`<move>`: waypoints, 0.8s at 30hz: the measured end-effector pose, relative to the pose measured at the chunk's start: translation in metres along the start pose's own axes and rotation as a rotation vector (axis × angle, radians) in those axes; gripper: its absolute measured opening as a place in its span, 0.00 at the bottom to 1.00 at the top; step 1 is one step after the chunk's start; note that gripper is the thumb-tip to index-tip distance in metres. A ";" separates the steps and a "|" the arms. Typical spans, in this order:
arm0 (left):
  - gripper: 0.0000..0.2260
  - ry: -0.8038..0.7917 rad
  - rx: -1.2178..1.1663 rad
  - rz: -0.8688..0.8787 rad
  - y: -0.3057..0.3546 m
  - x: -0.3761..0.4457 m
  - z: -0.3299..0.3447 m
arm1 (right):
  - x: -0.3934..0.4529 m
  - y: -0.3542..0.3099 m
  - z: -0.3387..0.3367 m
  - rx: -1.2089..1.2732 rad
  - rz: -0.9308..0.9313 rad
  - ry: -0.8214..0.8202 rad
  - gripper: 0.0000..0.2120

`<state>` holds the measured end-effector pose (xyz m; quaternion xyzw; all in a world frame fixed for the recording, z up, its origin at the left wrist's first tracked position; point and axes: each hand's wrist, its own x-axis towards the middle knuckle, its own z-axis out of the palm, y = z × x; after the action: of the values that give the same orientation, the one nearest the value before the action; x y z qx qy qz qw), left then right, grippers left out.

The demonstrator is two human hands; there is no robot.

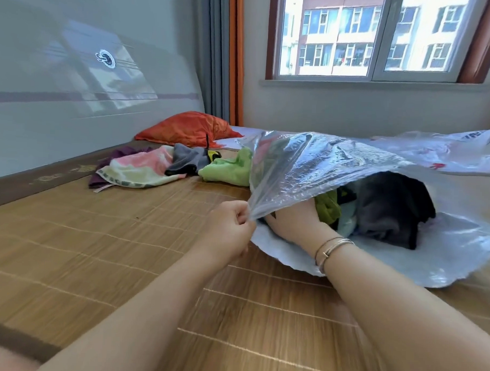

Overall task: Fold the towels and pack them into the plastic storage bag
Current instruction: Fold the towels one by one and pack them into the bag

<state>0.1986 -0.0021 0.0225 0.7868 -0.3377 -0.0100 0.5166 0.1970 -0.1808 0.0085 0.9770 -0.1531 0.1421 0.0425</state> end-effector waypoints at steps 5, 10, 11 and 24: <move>0.14 -0.068 -0.029 -0.154 0.023 -0.016 -0.010 | -0.078 -0.001 -0.013 -0.028 -0.144 0.052 0.28; 0.15 -0.096 -0.029 -0.213 0.027 -0.057 -0.035 | -0.139 -0.019 -0.045 0.041 -0.274 0.228 0.21; 0.14 -0.082 -0.011 -0.217 0.023 -0.063 -0.043 | -0.147 -0.027 -0.051 0.039 -0.313 0.290 0.19; 0.06 0.187 0.085 -0.318 -0.094 -0.071 -0.160 | -0.082 -0.185 -0.030 0.266 -0.327 -0.015 0.25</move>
<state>0.2512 0.1881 -0.0038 0.8488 -0.1599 -0.0041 0.5039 0.1722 0.0226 0.0056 0.9869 0.0274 0.1452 -0.0654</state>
